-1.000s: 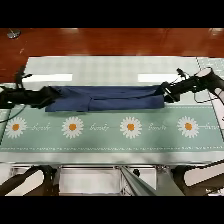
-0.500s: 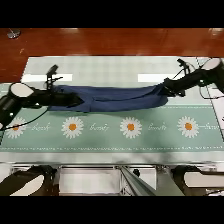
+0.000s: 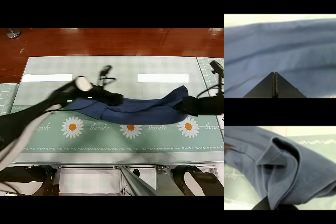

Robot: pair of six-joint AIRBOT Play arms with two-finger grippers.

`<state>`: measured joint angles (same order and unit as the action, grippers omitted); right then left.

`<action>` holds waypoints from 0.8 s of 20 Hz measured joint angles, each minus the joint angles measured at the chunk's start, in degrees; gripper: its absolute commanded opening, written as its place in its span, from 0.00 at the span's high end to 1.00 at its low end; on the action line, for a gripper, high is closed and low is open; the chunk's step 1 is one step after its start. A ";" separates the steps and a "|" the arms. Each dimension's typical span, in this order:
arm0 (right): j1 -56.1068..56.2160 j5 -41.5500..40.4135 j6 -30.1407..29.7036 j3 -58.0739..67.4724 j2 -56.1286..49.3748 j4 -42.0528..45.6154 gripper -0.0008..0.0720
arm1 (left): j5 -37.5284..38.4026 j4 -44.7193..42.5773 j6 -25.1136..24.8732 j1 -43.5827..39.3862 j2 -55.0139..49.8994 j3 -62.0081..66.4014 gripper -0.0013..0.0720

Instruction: Fold the shirts.

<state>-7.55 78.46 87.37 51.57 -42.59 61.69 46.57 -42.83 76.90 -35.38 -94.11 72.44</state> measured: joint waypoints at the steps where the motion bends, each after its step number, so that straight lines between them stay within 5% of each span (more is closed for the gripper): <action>1: 0.00 0.33 0.87 -0.59 2.12 0.04 0.94 | 0.90 0.02 0.98 -2.69 -3.17 3.08 0.95; 8: 0.00 0.11 2.78 -1.81 6.95 -3.28 0.94 | 6.34 1.57 4.24 -15.45 -13.27 13.49 0.95; 12: 0.98 -0.48 2.67 -1.92 7.34 -7.69 0.94 | 10.34 0.00 4.59 -7.65 -10.40 14.47 0.95; 16: 8.66 -4.96 3.58 -1.07 4.76 -10.58 0.94 | 17.25 -5.27 5.05 8.59 -0.74 13.99 0.95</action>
<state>1.10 73.49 90.96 50.50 -37.82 51.11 63.81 -48.10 81.95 -26.79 -94.85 86.43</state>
